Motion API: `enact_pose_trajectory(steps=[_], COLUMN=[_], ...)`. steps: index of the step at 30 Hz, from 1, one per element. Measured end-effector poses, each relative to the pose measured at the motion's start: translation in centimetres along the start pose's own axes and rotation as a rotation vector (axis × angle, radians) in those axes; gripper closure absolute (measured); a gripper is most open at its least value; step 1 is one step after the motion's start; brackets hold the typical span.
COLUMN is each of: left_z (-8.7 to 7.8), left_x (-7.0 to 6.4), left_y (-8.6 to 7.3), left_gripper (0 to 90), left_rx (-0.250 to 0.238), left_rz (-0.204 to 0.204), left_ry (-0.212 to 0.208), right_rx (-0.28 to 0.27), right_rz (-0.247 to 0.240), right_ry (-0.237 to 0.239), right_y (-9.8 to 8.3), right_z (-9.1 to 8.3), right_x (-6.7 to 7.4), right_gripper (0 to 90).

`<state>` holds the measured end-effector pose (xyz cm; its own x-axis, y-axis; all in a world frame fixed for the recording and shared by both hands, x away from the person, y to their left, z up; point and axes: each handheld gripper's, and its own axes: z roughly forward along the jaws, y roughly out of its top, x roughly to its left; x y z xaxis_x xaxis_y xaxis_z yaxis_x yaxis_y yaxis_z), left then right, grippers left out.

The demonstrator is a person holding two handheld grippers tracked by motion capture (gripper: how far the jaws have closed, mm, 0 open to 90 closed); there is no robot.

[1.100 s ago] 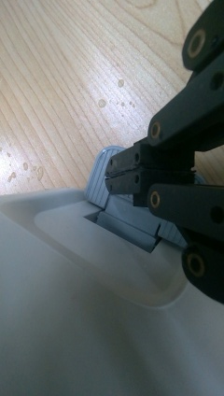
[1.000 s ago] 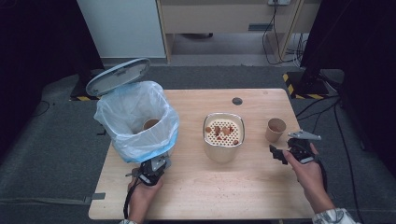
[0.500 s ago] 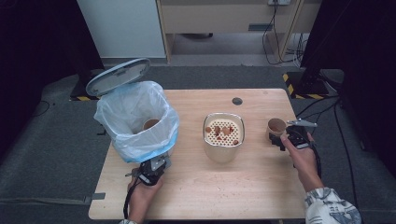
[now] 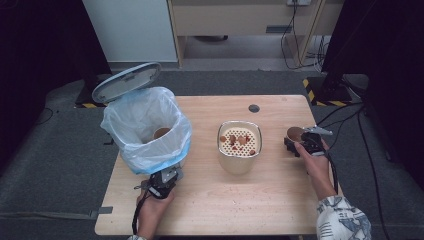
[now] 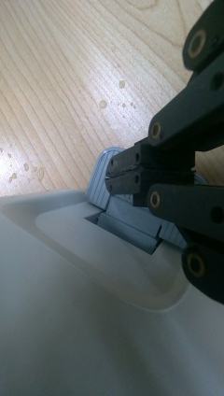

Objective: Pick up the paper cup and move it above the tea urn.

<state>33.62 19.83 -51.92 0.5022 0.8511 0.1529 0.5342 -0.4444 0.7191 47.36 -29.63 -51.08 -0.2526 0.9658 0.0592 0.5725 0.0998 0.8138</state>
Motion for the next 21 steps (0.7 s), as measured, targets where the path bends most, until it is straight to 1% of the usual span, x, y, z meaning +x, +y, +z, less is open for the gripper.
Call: enact_pose_trajectory(steps=[2,4,5,10,12,14,18,19,21], left_z=[0.0,0.0,0.0,0.0,0.0,0.0,0.01,0.01,0.01], left_x=[0.01,0.01,0.02,-0.02,-0.01,0.0,0.03,0.03,0.03], left_y=[0.0,-0.01,-0.01,0.0,-0.01,-0.01,-0.03,-0.03,-0.03], left_gripper=[88.7,88.7,88.7,88.7,88.7,88.7,88.7,88.7,88.7], left_rx=[0.0,-0.001,-0.001,-0.001,-0.001,-0.001,-0.003,-0.003,-0.003], left_rz=[-0.001,-0.001,-0.002,0.0,0.0,0.0,-0.004,-0.004,-0.004], left_ry=[0.0,-0.001,-0.001,0.002,0.001,0.0,-0.003,-0.003,-0.003], right_rx=[-0.017,-0.025,-0.031,-0.047,-0.052,-0.049,-0.052,-0.05,-0.063], right_rz=[-0.009,-0.014,-0.006,-0.007,-0.013,-0.023,-0.035,-0.046,-0.056], right_ry=[-0.006,0.0,-0.002,0.0,-0.009,-0.014,0.001,0.0,0.009], right_y=[-0.07,-0.1,-0.1,-0.16,-0.18,-0.21,-0.17,-0.15,-0.07], right_z=[0.25,0.35,0.4,0.68,0.82,0.87,0.7,0.65,0.35], right_x=[0.05,-0.07,-0.18,-0.27,-0.19,-0.13,-0.37,-0.38,-0.43], right_gripper=[23.3,23.8,23.9,23.3,23.1,25.2,29.7,30.2,31.0])
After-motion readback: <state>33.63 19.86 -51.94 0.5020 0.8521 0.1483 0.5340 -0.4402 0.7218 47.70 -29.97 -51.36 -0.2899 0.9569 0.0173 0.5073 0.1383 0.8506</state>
